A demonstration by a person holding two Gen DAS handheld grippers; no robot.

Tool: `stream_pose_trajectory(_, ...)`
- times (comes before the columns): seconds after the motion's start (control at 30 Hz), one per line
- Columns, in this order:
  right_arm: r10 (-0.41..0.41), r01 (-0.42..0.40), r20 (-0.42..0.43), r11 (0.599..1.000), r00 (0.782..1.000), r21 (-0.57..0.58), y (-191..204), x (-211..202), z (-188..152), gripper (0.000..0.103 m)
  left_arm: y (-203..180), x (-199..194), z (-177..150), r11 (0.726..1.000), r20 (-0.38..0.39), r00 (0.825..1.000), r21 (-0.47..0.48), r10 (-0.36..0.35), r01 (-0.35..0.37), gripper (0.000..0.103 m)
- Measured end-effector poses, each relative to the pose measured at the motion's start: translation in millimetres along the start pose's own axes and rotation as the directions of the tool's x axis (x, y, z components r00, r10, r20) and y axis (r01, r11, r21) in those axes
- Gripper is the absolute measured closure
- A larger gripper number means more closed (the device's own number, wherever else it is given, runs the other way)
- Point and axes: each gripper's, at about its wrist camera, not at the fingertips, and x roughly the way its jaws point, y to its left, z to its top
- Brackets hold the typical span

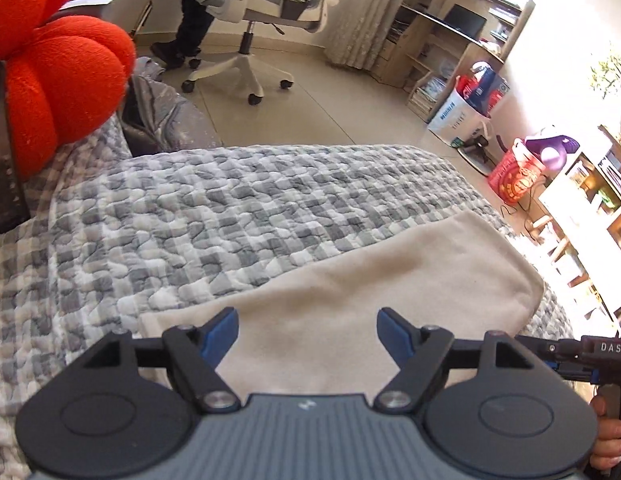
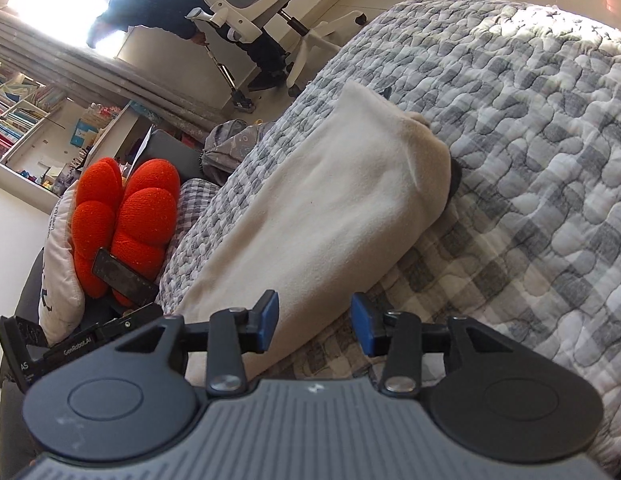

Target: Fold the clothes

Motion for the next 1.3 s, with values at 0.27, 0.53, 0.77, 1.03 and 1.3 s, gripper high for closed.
stream_pose_trajectory(0.27,0.036,-0.037,0.013,0.996,0.999,0.083,4,26,-21,0.058,6,77,43,0.975,-0.146,0.973,0.105,-0.180,0.196,0.027)
stream_pose_trajectory(0.53,0.092,-0.100,0.089,0.990,0.992,0.099,-1,35,-20,0.057,27,115,52,0.903,-0.235,0.873,-0.065,-0.428,0.426,0.047)
stream_pose_trajectory(0.77,0.064,-0.077,0.123,0.992,0.990,0.098,8,41,-16,0.075,36,120,23,0.892,-0.214,0.870,-0.199,-0.444,0.406,0.091)
stream_pose_trajectory(1.03,0.107,-0.118,0.091,0.986,0.990,0.119,6,23,1,0.082,31,86,-4,0.871,-0.112,0.909,-0.355,-0.401,0.341,0.094)
stream_pose_trajectory(1.3,0.115,-0.117,0.020,0.984,0.993,0.135,1,15,5,0.077,12,84,9,0.901,-0.135,0.913,-0.269,-0.385,0.340,0.085)
